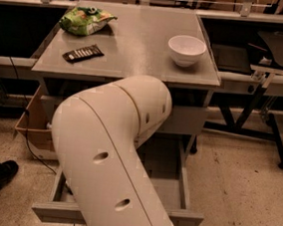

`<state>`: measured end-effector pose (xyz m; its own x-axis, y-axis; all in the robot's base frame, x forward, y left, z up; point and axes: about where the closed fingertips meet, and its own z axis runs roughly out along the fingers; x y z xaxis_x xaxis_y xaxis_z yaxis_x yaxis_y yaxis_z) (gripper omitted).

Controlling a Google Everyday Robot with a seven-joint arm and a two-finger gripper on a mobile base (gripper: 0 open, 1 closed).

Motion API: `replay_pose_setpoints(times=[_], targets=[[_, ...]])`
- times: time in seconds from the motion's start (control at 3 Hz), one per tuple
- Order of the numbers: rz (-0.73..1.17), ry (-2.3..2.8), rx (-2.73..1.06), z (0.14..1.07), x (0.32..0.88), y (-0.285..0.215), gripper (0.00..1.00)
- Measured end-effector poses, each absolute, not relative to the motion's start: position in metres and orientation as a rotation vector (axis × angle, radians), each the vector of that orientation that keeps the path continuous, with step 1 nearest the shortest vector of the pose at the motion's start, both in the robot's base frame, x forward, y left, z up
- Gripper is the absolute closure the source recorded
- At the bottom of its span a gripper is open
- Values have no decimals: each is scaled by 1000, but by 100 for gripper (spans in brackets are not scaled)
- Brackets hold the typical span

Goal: Pick 7up can from middle drawer and place on counter

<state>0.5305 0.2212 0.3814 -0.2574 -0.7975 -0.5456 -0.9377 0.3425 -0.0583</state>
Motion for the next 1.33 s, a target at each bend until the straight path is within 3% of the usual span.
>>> replay_pose_setpoints(times=[0.33,1.33], targets=[[374,2092,-1504,399,536,215,100],[392,1918,-1536,547,581,171,100]])
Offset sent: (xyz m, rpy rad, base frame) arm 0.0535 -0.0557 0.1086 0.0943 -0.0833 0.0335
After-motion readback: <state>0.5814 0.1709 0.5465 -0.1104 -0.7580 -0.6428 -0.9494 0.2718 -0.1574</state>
